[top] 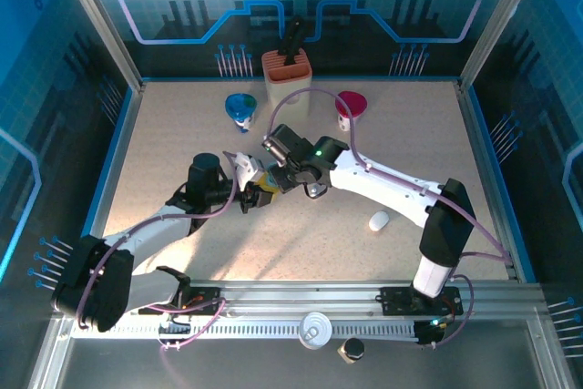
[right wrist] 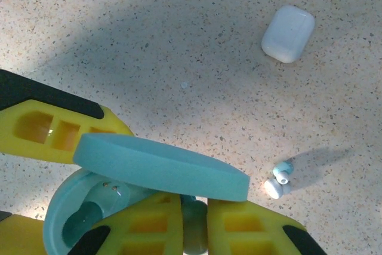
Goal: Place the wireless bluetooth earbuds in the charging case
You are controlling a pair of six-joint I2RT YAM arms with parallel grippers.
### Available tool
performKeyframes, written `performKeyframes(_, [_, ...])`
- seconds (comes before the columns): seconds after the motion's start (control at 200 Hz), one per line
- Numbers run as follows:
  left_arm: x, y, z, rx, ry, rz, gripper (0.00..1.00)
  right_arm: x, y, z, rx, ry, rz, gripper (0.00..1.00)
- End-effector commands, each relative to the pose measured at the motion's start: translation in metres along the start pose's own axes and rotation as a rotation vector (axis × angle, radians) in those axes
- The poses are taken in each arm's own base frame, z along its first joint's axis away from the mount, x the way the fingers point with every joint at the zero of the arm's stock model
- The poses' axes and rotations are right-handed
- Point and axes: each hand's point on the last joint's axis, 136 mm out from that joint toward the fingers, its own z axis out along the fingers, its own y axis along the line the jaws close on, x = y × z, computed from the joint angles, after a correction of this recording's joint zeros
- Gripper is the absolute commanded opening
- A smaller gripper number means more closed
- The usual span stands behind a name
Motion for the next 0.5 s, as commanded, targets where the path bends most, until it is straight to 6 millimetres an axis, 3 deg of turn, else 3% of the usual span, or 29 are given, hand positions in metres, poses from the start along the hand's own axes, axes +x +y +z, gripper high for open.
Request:
performKeyframes(0.0, [-0.025, -0.001, -0.004, 0.013, -0.054, 0.02, 0.32, 0.009, 0.011, 0.009, -0.018, 0.022, -0.027, 0.12])
performKeyframes(0.2, [-0.032, 0.001, -0.006, 0.006, -0.088, 0.0, 0.32, 0.015, 0.013, 0.013, -0.028, 0.031, -0.047, 0.13])
performKeyframes(0.495, [-0.041, 0.0, -0.007, 0.013, -0.119, 0.009, 0.31, 0.001, 0.026, -0.002, -0.109, -0.028, -0.087, 0.19])
